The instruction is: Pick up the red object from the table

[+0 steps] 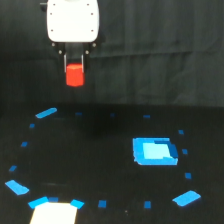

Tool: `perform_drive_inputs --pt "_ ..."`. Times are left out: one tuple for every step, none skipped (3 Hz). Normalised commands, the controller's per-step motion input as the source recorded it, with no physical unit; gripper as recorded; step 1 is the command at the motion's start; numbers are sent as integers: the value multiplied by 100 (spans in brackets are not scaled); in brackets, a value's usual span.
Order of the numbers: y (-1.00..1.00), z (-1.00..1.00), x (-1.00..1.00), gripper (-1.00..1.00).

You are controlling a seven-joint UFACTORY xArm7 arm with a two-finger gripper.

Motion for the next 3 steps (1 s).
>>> perform_drive_inputs --pt "-22 61 5 -100" --pt "-4 6 -9 -100" --pt "26 36 25 -100"
